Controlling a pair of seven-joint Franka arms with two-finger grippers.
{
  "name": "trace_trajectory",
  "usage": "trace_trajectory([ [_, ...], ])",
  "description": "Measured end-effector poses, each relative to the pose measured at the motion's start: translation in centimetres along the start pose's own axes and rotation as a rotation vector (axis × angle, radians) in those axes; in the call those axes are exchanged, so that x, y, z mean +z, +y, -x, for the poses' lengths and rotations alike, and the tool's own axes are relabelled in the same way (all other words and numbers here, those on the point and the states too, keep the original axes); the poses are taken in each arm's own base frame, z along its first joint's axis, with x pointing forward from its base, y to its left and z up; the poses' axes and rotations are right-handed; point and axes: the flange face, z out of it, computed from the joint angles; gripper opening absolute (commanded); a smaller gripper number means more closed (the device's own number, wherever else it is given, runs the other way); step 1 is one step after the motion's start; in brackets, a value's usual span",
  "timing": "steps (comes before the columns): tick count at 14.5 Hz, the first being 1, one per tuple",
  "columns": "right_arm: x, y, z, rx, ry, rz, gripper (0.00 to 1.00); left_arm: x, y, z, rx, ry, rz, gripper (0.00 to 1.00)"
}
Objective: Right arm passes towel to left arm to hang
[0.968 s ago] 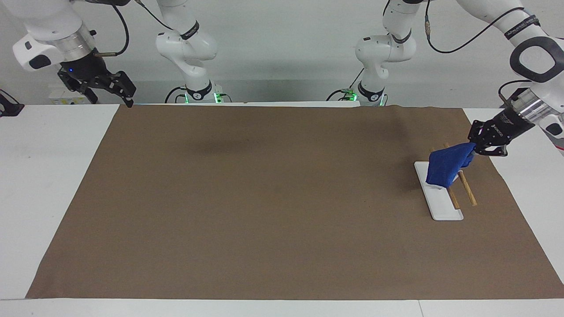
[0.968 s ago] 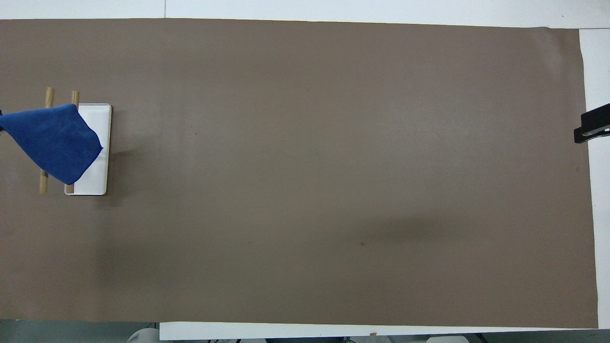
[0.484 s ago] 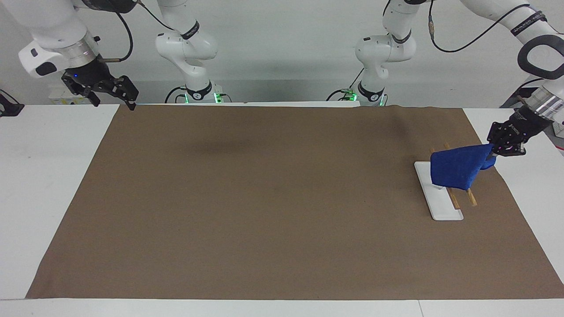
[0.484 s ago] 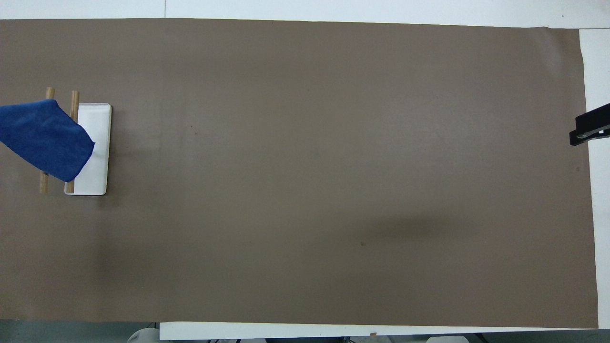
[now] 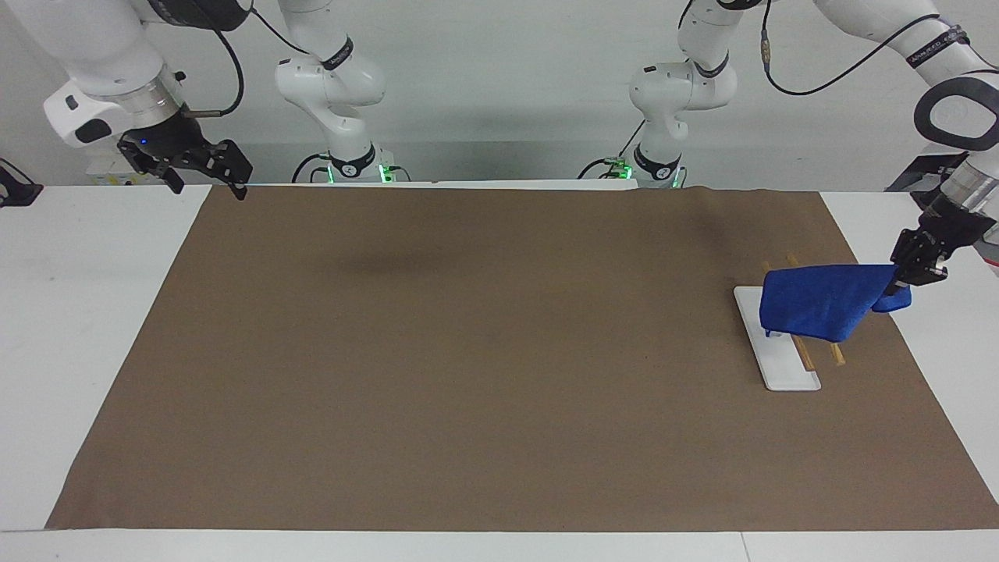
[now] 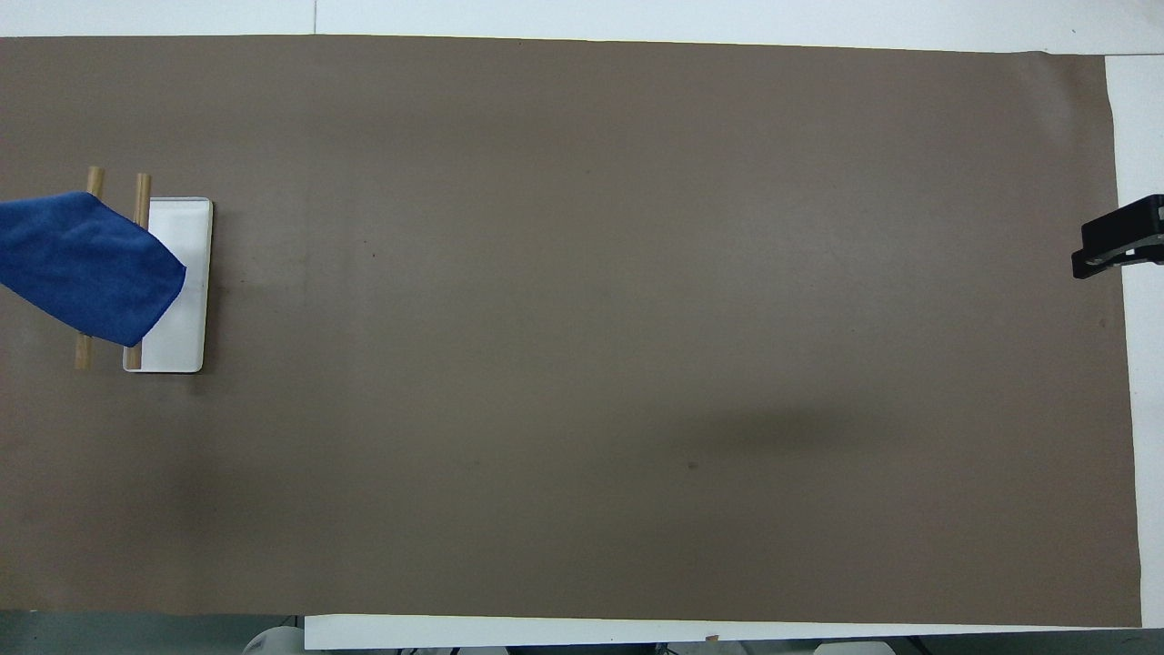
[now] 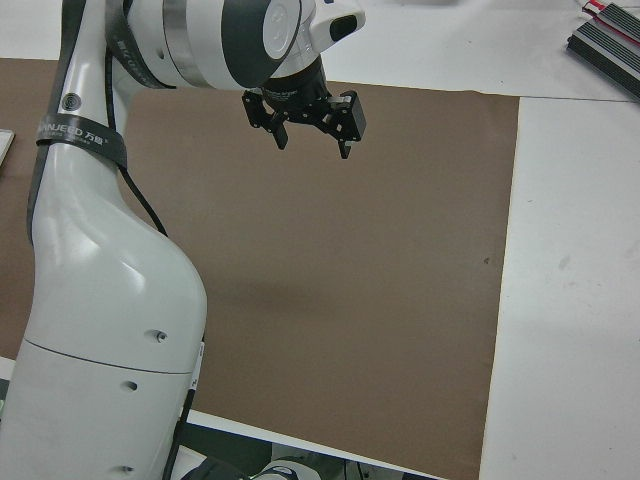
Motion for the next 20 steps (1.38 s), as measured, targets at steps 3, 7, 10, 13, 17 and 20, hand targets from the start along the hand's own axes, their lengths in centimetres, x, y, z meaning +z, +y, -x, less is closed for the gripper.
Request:
trace_trajectory([
  [3, 0.0, 0.0, 0.0, 0.0, 0.0, 0.0, 1.0, 0.5, -0.4, -0.1, 0.073, 0.01, -0.041, 0.74],
  [7, 0.0, 0.1, 0.0, 0.002, -0.001, 0.0, 1.0, 0.7, -0.7, 0.1, 0.222, -0.006, -0.082, 0.99],
  [10, 0.1, 0.1, 0.0, 0.001, -0.001, 0.0, 1.0, 0.7, 0.2, 0.8, 0.424, -0.015, -0.094, 0.99],
  [13, 0.0, -0.1, 0.0, -0.002, -0.001, 0.0, 1.0, 1.3, 3.7, 4.4, 0.663, -0.024, -0.192, 0.99],
  [17, 0.0, -0.1, 0.0, -0.002, -0.001, 0.0, 1.0, 0.9, 9.3, 12.0, 0.857, -0.08, -0.281, 0.99],
  [20, 0.0, -0.1, 0.0, -0.002, -0.001, 0.0, 1.0, 0.4, 11.0, 15.3, 0.929, -0.124, -0.298, 0.98],
])
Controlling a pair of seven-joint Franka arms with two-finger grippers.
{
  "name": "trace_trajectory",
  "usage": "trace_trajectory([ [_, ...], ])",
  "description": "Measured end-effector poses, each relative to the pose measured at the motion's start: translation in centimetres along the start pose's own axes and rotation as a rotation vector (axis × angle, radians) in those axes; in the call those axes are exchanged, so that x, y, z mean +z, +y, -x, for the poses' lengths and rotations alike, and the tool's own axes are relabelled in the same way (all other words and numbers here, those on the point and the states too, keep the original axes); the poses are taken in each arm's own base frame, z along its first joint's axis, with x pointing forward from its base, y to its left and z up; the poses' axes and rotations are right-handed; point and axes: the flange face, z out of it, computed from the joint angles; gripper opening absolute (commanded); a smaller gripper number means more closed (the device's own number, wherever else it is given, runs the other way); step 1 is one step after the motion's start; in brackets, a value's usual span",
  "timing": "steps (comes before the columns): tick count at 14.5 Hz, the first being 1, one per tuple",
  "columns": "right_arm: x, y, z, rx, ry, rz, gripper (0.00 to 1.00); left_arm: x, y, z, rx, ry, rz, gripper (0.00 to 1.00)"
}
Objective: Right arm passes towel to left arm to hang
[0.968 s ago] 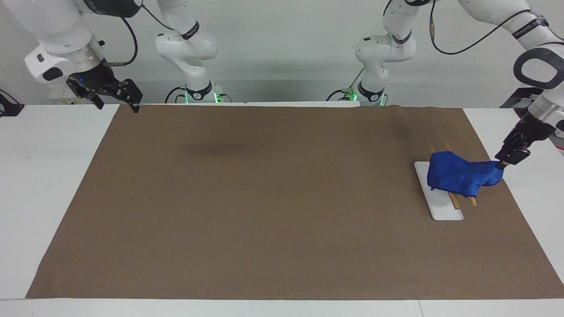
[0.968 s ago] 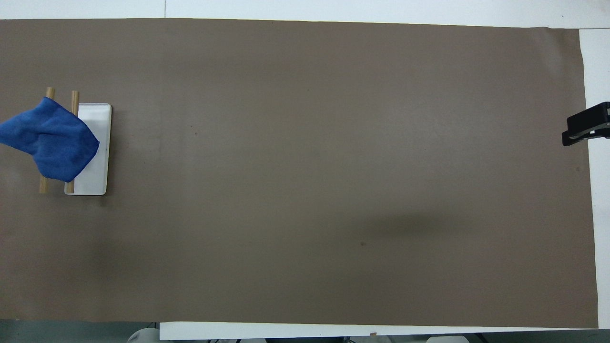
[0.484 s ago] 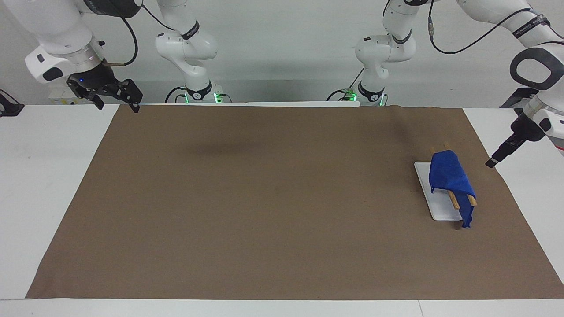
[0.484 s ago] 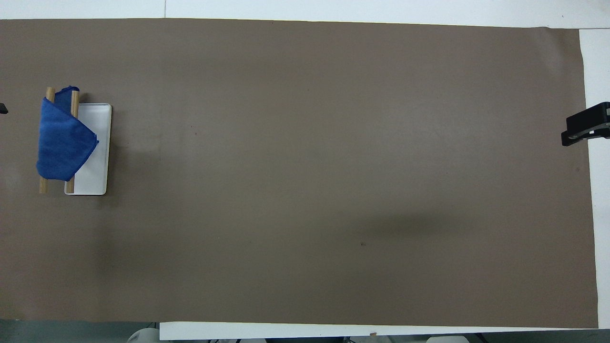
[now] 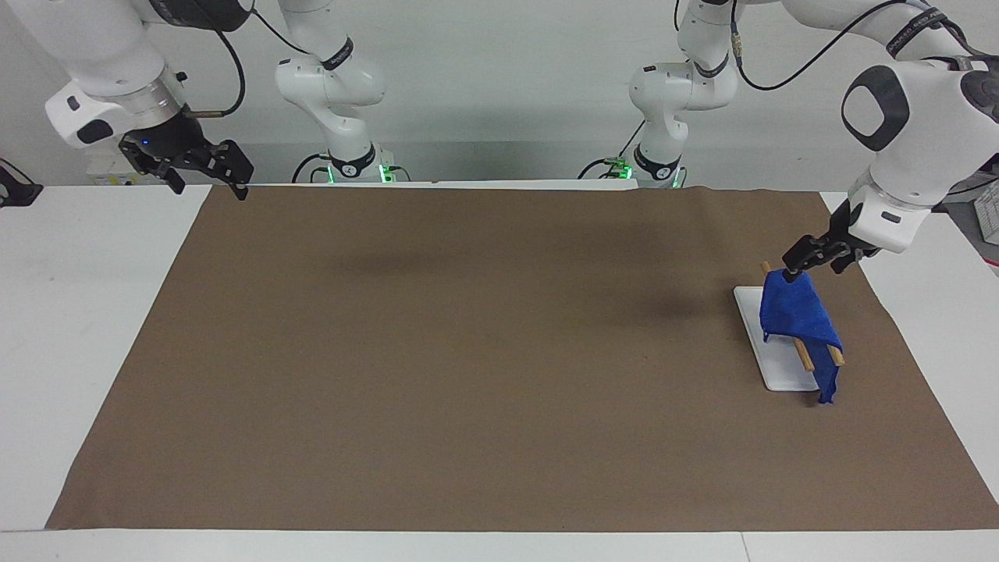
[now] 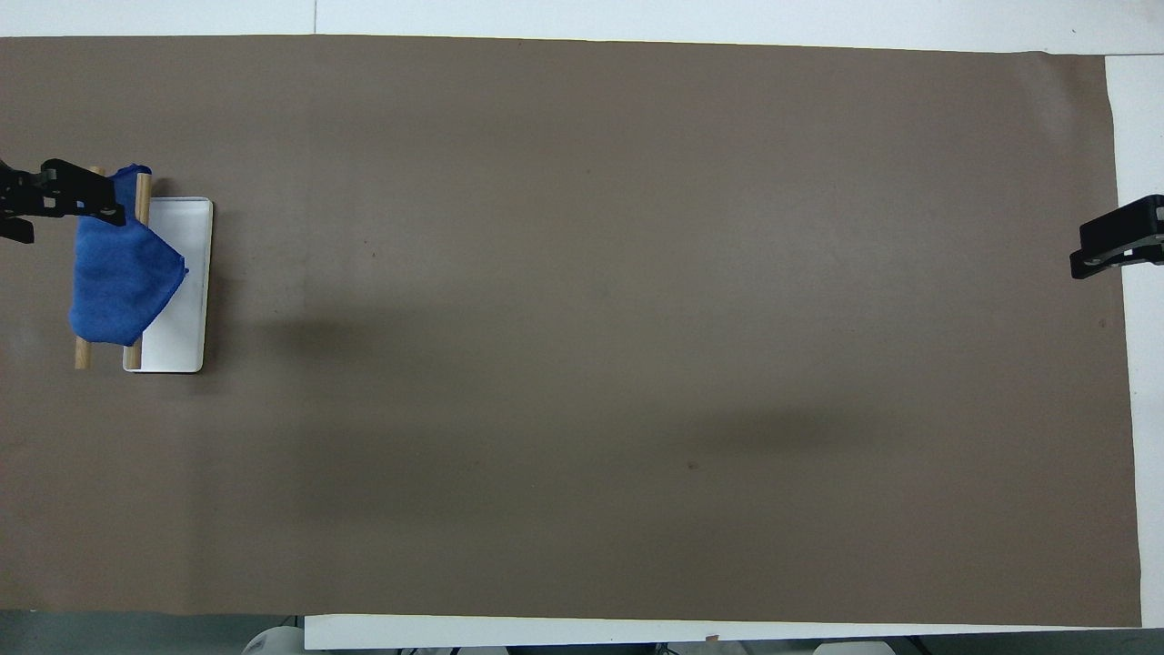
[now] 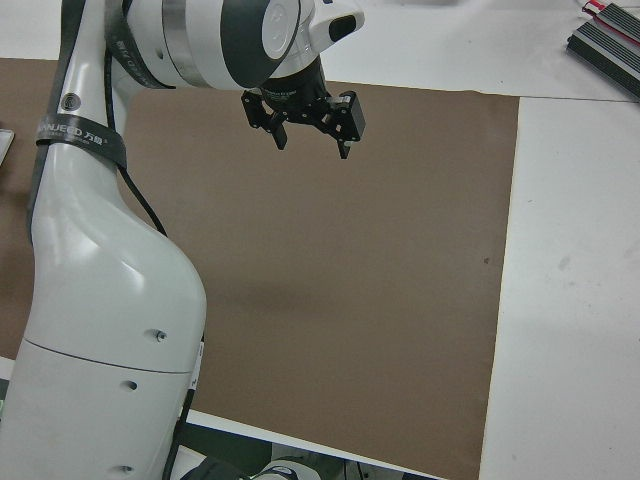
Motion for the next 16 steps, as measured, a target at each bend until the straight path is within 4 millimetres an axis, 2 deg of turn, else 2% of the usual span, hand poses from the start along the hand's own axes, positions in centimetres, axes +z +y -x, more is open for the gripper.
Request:
trace_trajectory([
  [4, 0.0, 0.2, 0.0, 0.003, -0.001, 0.0, 1.0, -1.6, 3.2, 1.2, 0.185, -0.022, -0.016, 0.99],
  [6, 0.0, 0.1, 0.0, 0.002, -0.002, 0.0, 1.0, -2.3, 4.1, 1.7, 0.224, -0.014, -0.026, 0.99],
  [16, 0.1, 0.1, 0.0, 0.002, -0.003, 0.0, 1.0, -2.5, 4.0, 1.7, 0.226, -0.012, -0.027, 0.99],
])
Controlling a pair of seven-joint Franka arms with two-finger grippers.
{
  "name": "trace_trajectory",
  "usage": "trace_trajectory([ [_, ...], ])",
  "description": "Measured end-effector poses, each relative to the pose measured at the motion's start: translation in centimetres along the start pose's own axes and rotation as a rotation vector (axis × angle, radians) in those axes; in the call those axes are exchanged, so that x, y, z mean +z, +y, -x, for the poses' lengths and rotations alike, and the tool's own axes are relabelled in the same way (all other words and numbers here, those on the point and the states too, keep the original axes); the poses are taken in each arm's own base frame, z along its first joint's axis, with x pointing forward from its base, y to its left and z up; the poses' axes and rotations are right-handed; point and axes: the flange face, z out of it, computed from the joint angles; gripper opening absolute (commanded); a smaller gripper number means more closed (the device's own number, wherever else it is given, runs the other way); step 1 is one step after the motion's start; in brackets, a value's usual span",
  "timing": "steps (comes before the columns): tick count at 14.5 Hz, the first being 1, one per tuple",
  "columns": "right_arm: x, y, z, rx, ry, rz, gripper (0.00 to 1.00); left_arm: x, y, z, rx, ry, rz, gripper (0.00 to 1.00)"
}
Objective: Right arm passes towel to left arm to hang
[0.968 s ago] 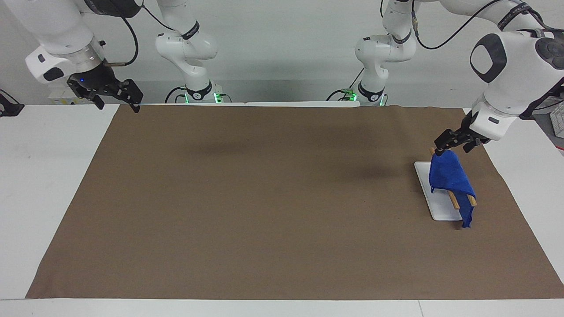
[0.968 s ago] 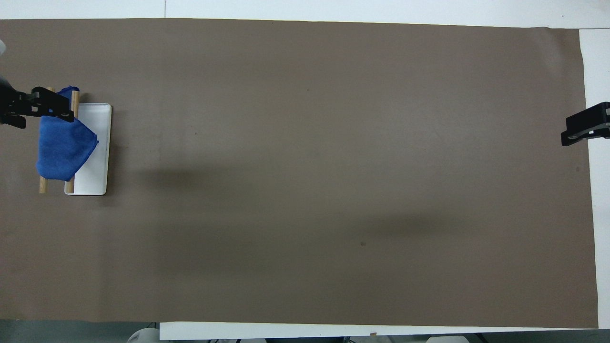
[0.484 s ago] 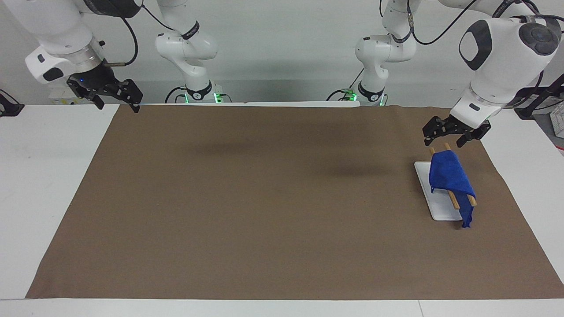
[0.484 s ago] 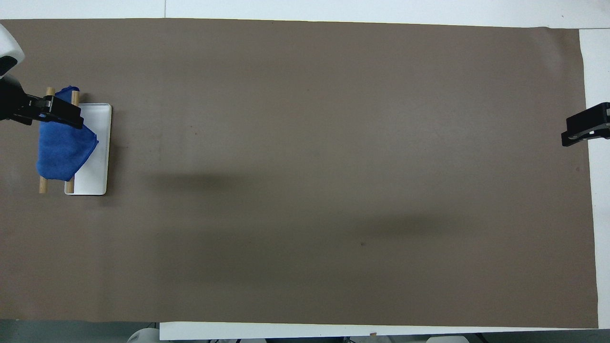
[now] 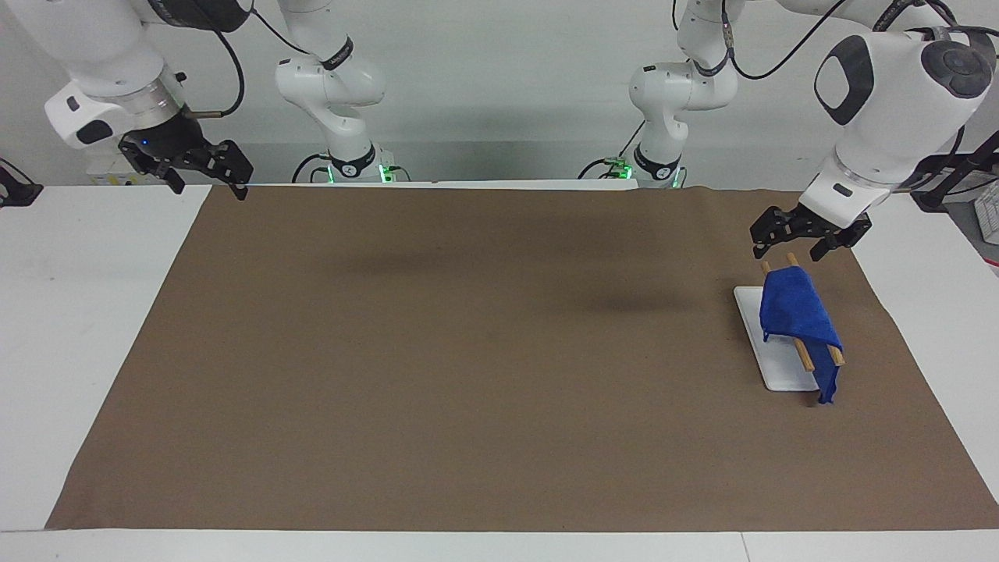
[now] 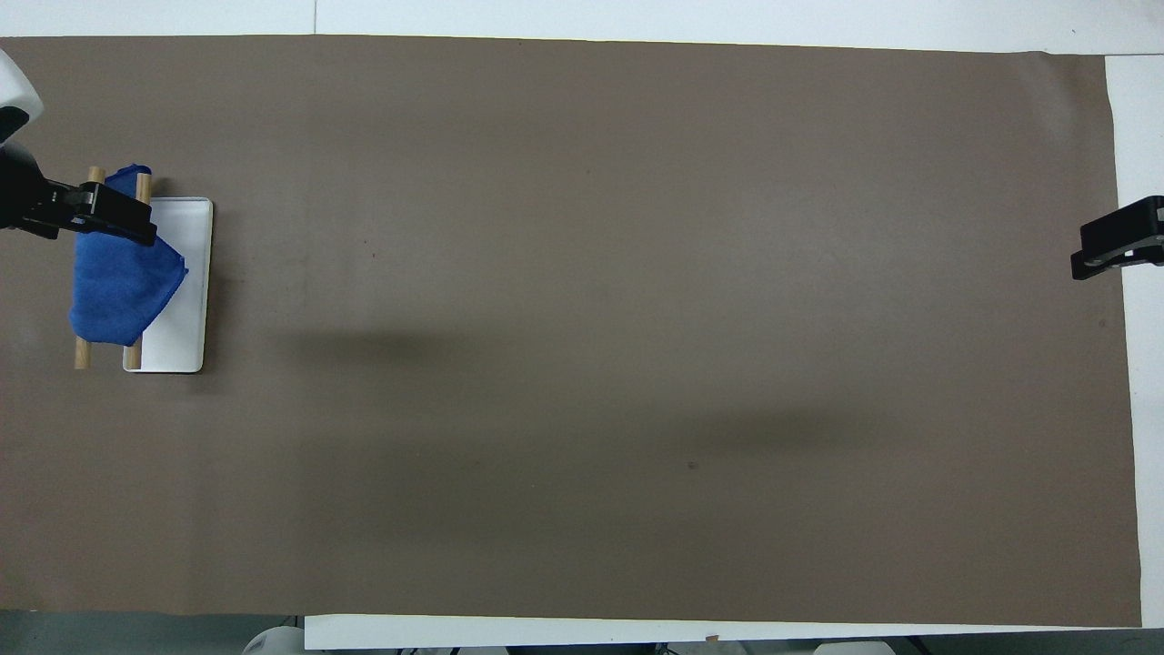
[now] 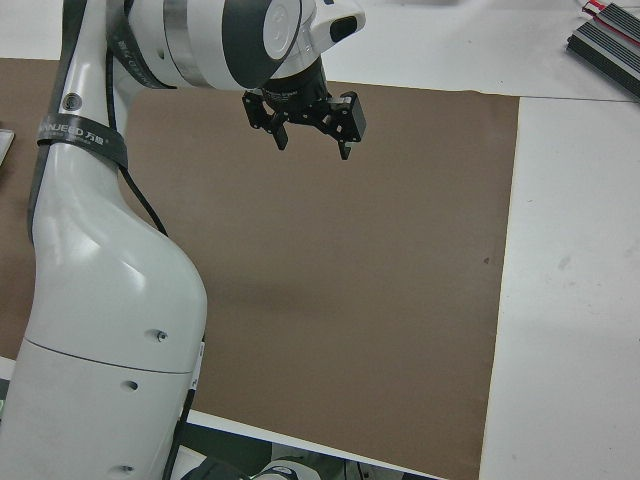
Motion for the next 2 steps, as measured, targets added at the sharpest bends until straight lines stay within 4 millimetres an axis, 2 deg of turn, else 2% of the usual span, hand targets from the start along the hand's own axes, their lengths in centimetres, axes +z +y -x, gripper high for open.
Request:
trace_trajectory([
  [2, 0.03, 0.0, 0.0, 0.0, -0.001, 0.0, 1.0, 0.0, 0.0, 0.0, 0.0, 0.0, 0.0, 0.99],
])
